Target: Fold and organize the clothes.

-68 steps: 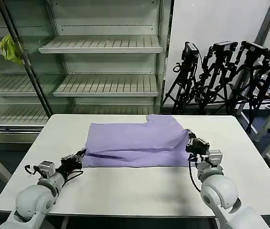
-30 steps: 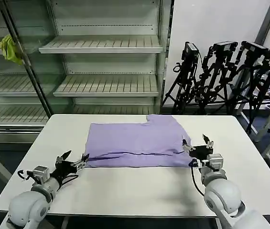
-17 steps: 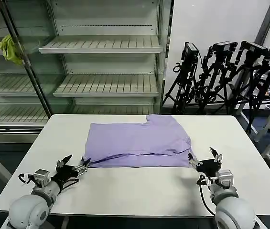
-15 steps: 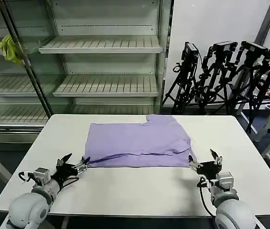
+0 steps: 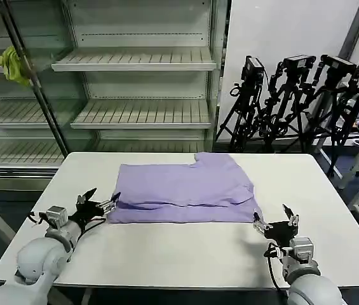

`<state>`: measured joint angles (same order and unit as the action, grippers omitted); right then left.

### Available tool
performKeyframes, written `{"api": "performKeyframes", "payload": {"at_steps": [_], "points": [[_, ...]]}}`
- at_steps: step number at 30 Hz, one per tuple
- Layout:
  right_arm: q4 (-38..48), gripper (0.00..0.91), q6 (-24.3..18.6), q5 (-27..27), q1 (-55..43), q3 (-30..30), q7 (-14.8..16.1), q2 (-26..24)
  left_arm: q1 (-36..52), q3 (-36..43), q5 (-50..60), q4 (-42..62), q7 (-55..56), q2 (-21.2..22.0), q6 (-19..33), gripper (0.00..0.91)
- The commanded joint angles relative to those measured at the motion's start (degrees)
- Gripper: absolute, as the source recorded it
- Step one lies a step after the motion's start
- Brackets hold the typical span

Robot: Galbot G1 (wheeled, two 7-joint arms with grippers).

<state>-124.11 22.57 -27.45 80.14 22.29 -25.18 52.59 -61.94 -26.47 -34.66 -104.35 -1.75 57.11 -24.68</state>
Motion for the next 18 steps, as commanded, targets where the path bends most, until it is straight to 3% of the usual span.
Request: {"api": "performKeyframes", "payload": {"at_steps": [1,9,18], "points": [[-0.3,0.907,0.0,0.0,0.5,0.6,-0.2,-0.1,5.5,2.0,0.0,5.6,-0.6,0.9,3.7,0.907],[-0.2,0.907,-0.7,1.1,1.1,0.1,0.4,1.0,6.1,1.2,-0.9,7.9,-0.6,2.0,6.6,0.907],[-1.1,0.907,-0.6,1.8,1.6,-0.6,0.5,1.2,0.3,-1.4,-5.6,1.1,1.8,-0.6,2.4,0.907]]}}
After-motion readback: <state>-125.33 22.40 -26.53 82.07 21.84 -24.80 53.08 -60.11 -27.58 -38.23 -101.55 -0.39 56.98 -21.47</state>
